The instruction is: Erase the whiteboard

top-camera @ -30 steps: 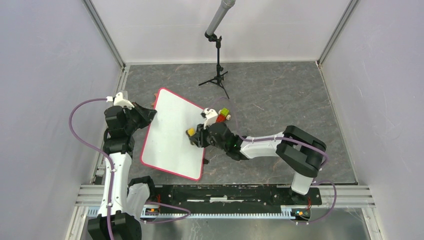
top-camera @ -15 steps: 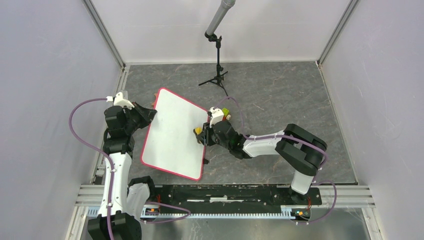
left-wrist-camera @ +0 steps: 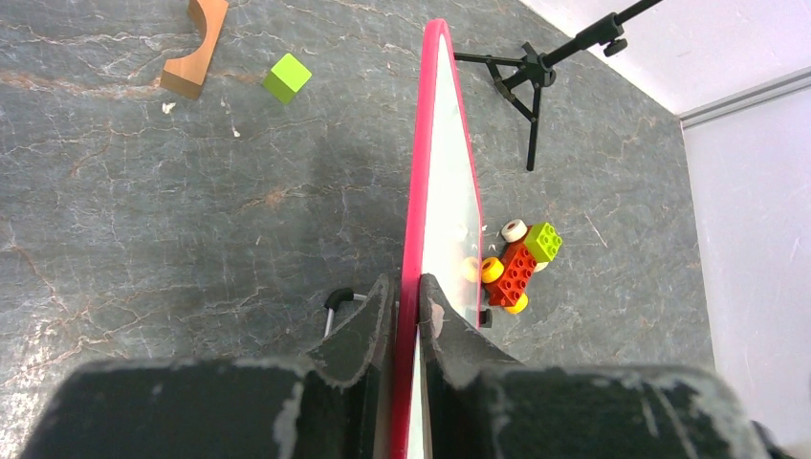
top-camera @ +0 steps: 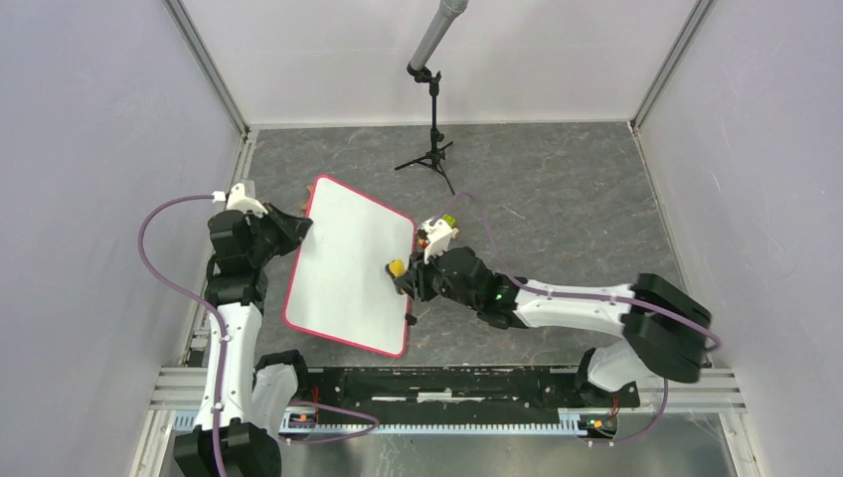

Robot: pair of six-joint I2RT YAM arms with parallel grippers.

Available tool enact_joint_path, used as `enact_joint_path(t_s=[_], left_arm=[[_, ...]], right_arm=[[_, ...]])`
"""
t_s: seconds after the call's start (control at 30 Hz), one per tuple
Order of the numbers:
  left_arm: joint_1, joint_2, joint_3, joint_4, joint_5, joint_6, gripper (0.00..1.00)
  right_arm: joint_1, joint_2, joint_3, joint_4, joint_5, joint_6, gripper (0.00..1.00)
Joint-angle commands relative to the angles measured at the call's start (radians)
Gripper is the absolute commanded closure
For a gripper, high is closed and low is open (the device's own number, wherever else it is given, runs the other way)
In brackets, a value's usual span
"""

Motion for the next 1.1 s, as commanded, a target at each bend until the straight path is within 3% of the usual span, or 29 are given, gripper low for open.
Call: enact_joint_path(t_s=[0.0,0.17,0.27,0.5,0.77,0.97,1.07], left_arm=[[-0.009,0.008,0.009,-0.060,0.005,-0.038,0.98],[-0.009,0.008,0.010,-0.060,0.004,-0.038,0.98],[-0.009,0.005,0.009,-0.059,0.007,-0.040,0.98],[-0.008,0.002,0.010,-0.059,0.006,-0.039,0.98],[-0.009,0.000,0.008,-0.060,0.007,-0.040,0.98],[-0.009,0.000,0.008,-0.059,0.005,-0.039,0.98],[-0.009,0.003,0.008,-0.059,0.004,-0.039,0.98]], right_arm=[[-0.004,-0.157,-0.049,-0.078,0.191,-0.082,0.72],[-0.061,-0.253,-0.190,-0.201,0.460,-0.139,0.71],[-0.149,-0.279,-0.252,-0.296,0.539,-0.135,0.70],[-0.481,-0.272,-0.316,-0.420,0.379,-0.154,0.68],[-0.491,-0.208,-0.294,-0.467,0.361,-0.165,0.66],[-0.481,-0.270,-0.251,-0.532,0.356,-0.182,0.50],[-0.386,-0.392,-0.193,-0.603,0.396,-0.205,0.35]])
